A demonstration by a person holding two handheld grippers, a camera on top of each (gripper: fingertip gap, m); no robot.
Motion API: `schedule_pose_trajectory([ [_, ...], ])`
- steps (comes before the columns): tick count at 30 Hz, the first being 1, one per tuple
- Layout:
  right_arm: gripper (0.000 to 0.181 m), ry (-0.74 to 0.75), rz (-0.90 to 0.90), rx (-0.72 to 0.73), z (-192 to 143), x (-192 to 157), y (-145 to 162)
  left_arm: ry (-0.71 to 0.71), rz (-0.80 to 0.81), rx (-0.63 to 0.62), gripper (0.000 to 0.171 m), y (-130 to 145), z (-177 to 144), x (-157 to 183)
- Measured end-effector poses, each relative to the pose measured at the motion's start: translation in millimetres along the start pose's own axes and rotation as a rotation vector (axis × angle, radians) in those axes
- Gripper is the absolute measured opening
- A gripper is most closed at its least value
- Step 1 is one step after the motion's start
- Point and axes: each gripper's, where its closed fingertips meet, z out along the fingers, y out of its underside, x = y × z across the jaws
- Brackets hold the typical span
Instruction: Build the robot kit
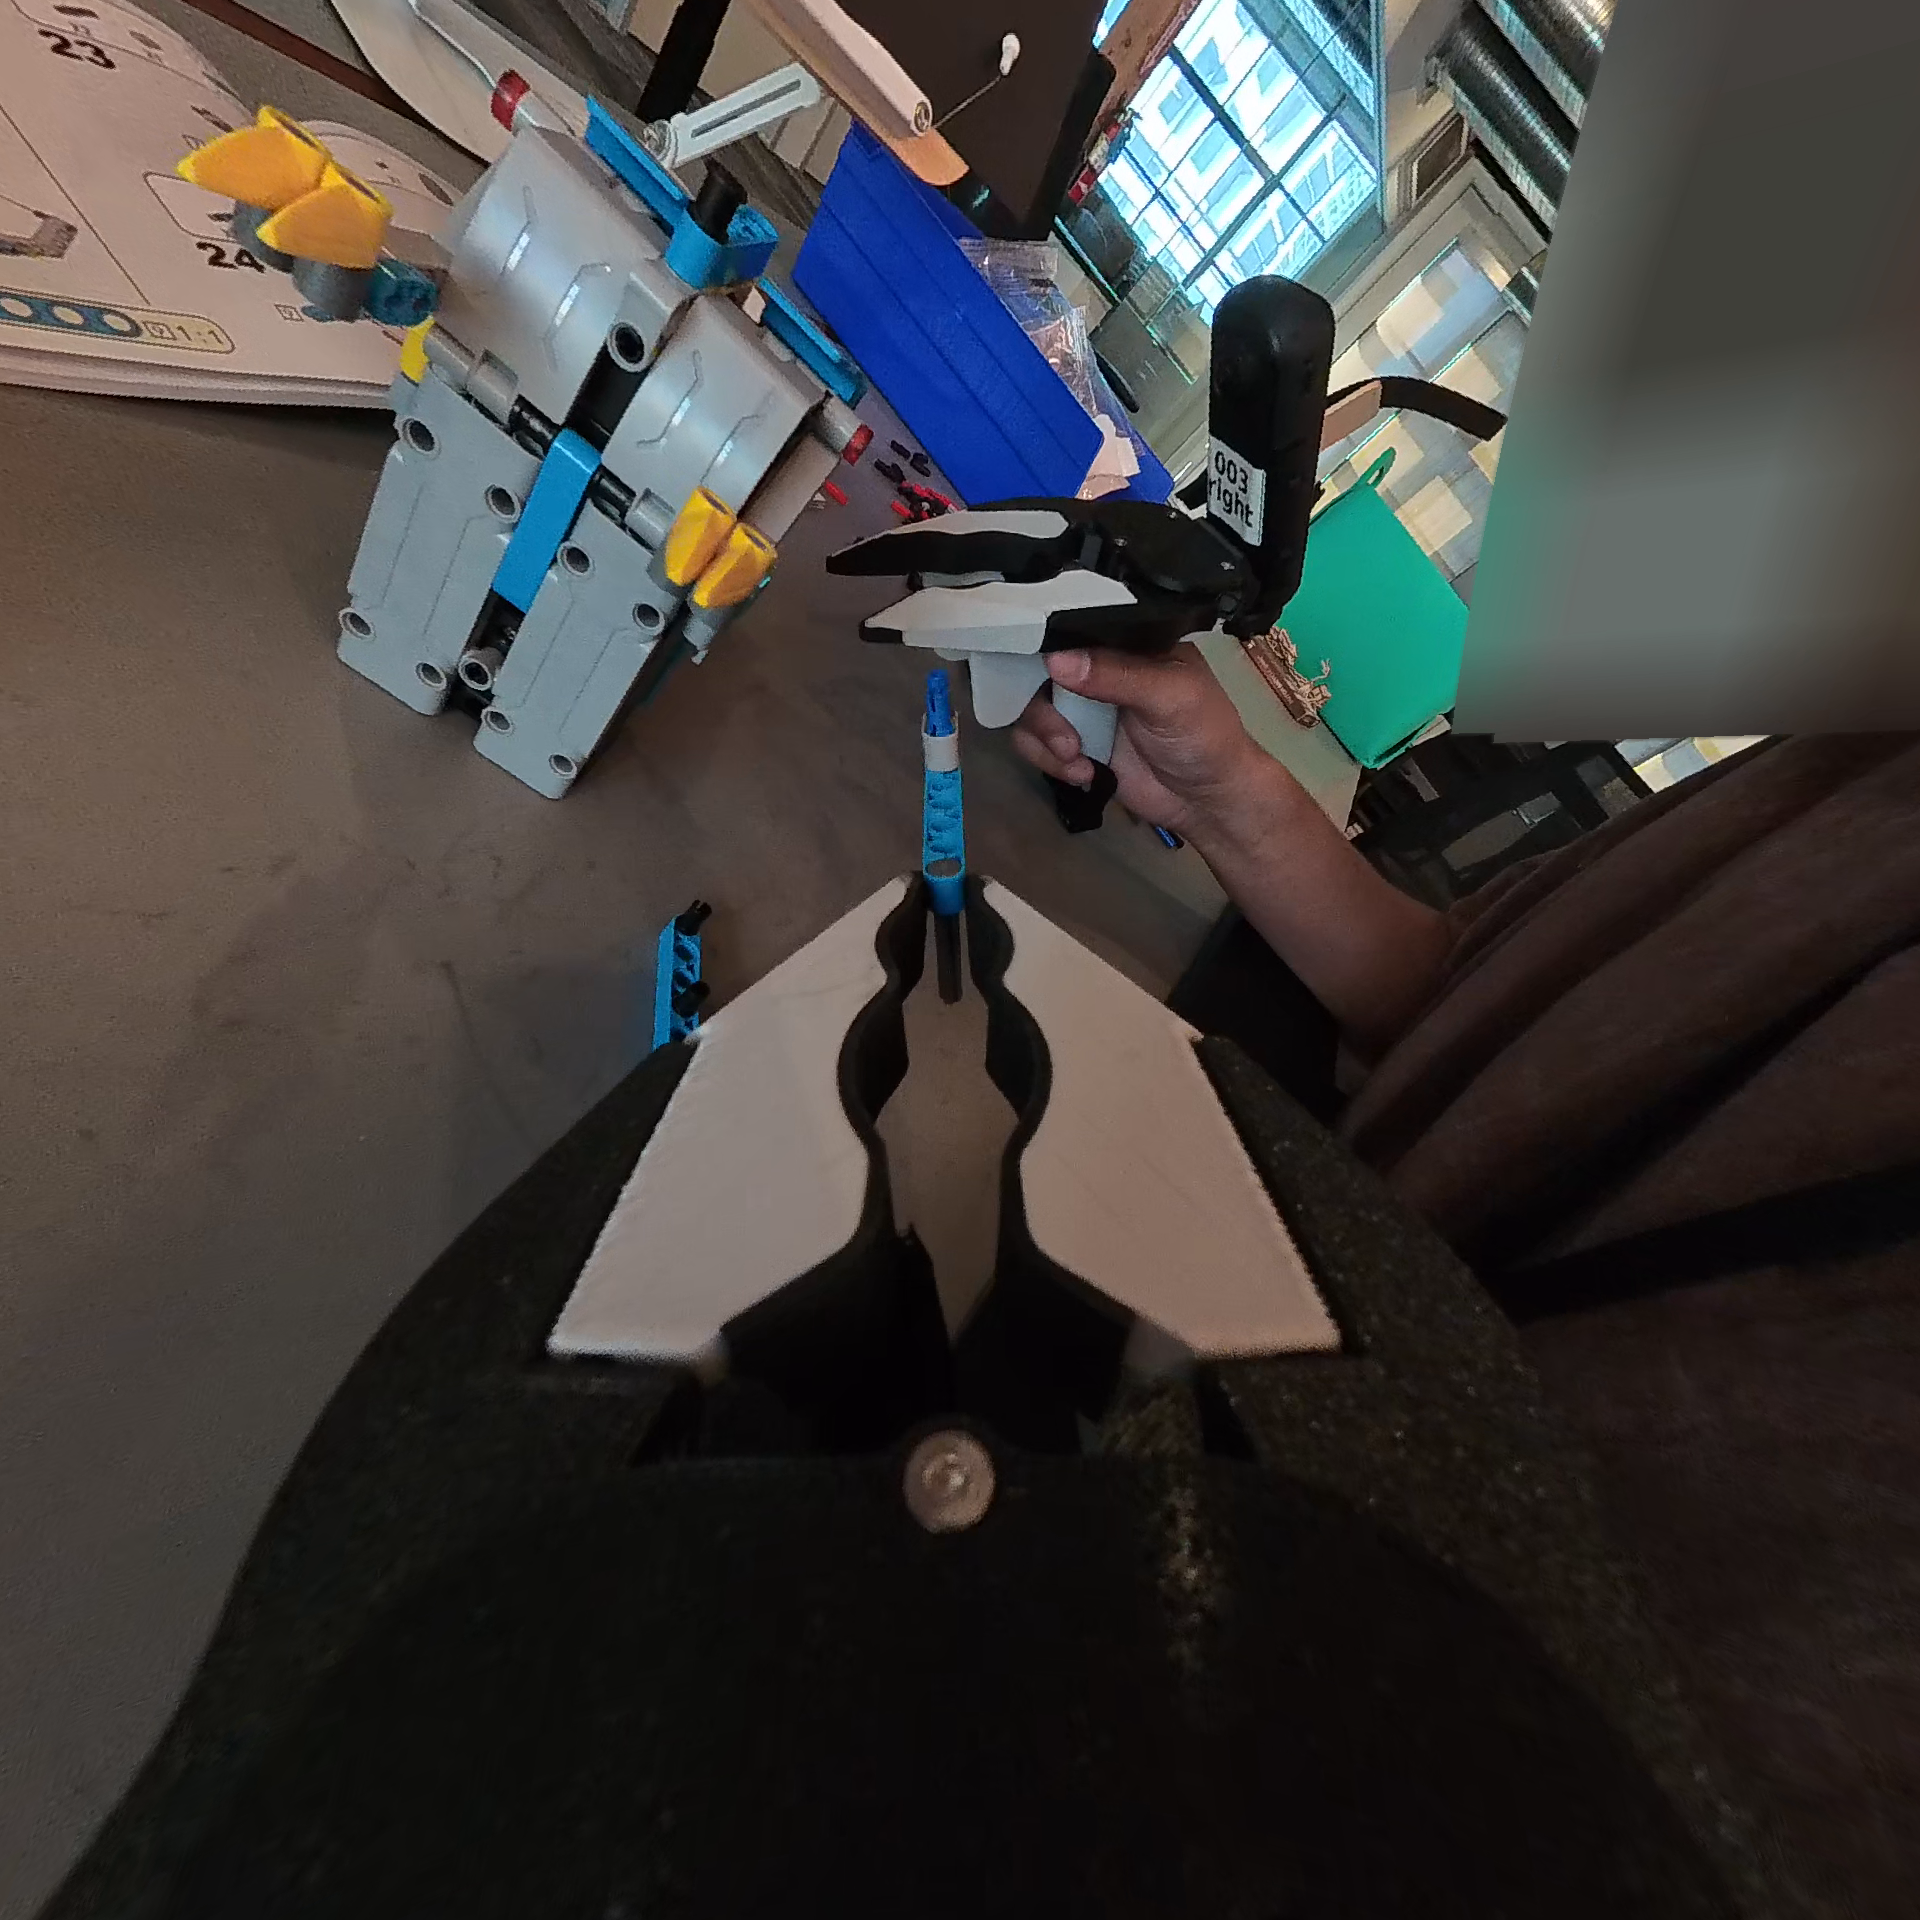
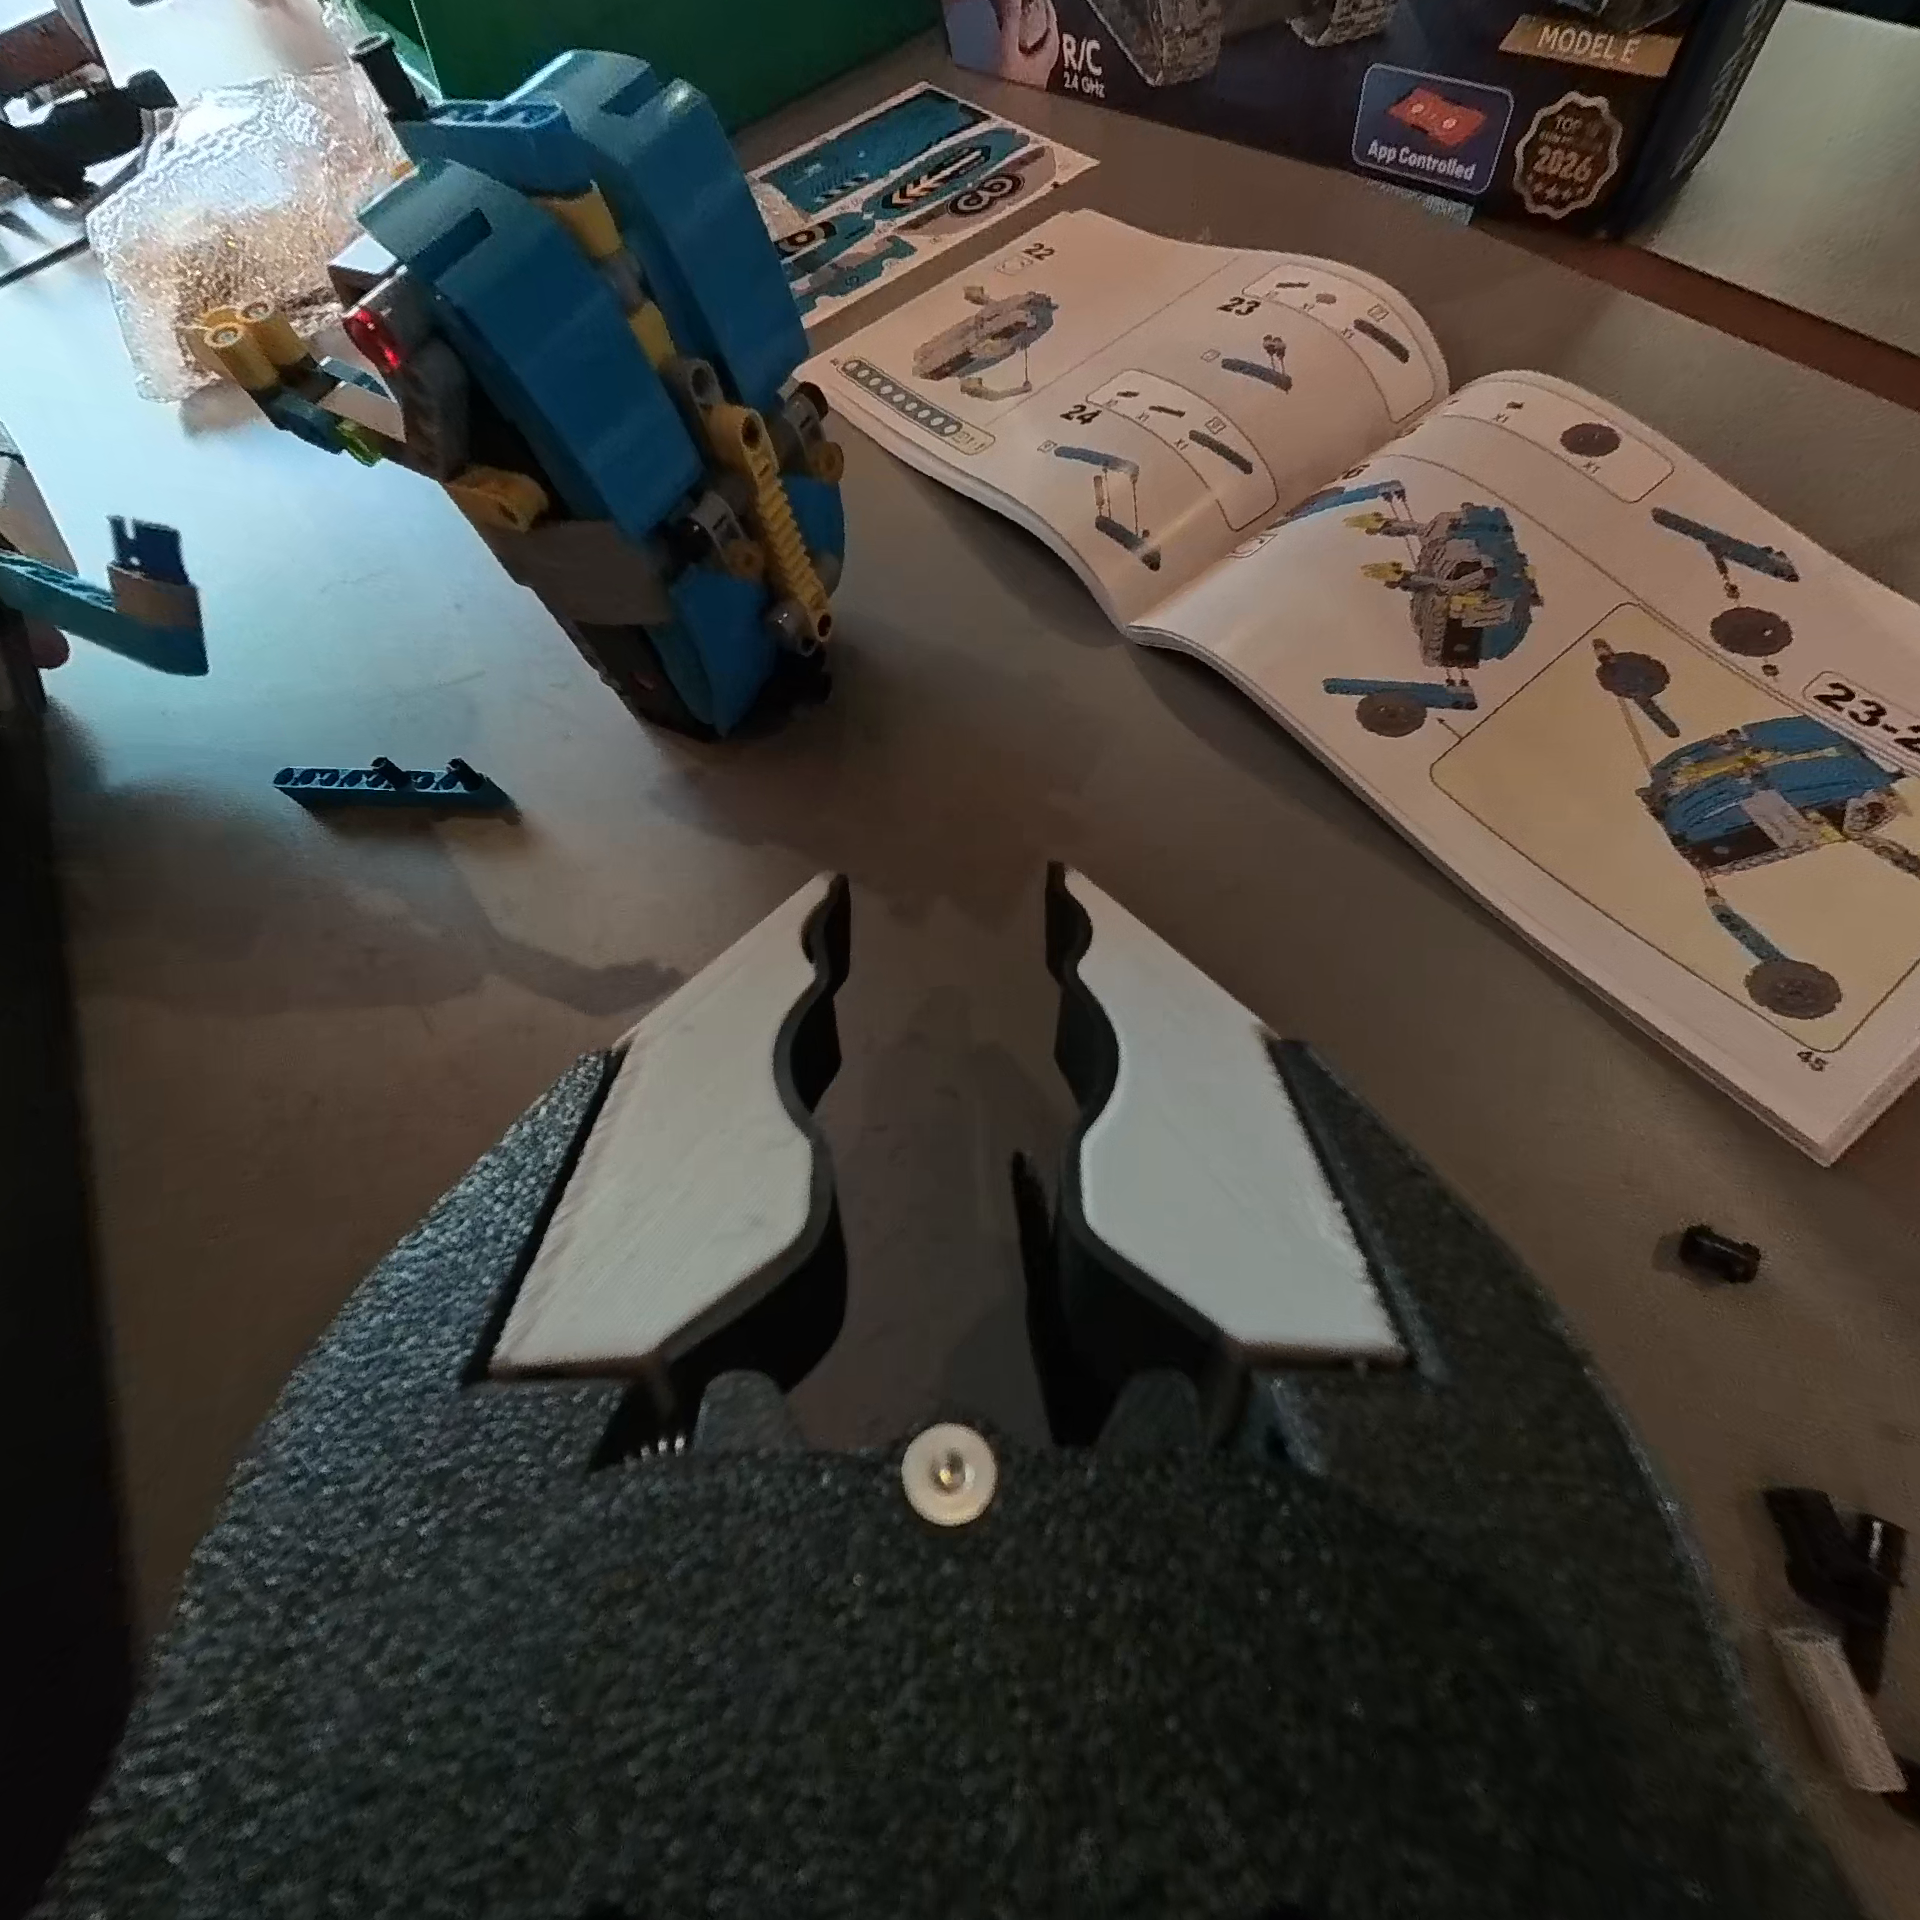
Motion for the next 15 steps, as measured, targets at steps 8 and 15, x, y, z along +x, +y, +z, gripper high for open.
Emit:
schedule_pose_trajectory([
  [8, 0.036, 0.003, 0.0, 0.012, -2.2, 0.4, -2.6, 0.0, 0.0, -0.004, 0.007, 0.5, 0.4, -0.1],
  [15, 0.034, 0.009, -0.002, 0.027, -4.2, 1.1, -5.5, 0.001, -0.003, -0.005, 0.007, 0.7, 0.4, -0.2],
])
